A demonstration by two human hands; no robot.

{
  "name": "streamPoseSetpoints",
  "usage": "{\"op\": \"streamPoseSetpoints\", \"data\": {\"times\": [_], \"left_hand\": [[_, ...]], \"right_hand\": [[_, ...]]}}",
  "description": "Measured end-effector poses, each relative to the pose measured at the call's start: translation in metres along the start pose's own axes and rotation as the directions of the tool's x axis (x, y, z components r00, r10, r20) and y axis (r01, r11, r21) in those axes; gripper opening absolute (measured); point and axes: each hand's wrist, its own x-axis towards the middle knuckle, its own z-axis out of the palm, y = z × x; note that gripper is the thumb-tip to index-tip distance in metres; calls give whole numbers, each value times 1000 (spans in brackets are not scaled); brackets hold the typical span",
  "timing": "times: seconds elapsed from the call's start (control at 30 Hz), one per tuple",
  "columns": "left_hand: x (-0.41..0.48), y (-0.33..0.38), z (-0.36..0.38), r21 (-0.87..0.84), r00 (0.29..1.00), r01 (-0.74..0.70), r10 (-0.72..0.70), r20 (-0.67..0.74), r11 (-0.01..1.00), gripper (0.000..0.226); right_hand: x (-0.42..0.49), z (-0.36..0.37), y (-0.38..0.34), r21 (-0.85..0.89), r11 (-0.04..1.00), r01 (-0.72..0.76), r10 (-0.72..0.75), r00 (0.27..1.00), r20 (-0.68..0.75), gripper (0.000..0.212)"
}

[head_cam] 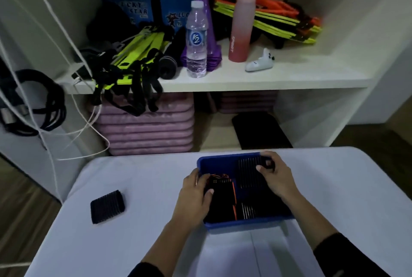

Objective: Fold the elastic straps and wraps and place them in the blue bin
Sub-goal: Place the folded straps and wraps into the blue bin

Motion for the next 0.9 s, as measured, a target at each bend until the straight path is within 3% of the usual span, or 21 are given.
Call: {"op": "streamPoseSetpoints", "data": {"times": [0.27,0.43,0.57,0.67,0.8,0.9], "left_hand": [[15,5,29,157,995,90,-97,38,983,55],[13,3,35,189,996,85,-88,9,978,54],[14,3,37,202,996,84,-86,1,976,54],[13,2,38,198,996,85,-85,-7,976,54],[13,3,37,180,997,80,-80,-7,980,53],[14,5,32,134,996,89,-90,1,987,51]], "right_hand": [[37,20,50,-299,952,63,-32,994,107,34],[44,36,69,-286,958,24,30,983,183,29],[51,45,85,-255,962,-93,153,961,230,28],[53,45,90,-291,949,-118,219,914,343,37],[51,41,88,-291,947,-135,249,882,400,51],[48,37,77,-274,955,-114,214,906,366,50]]}}
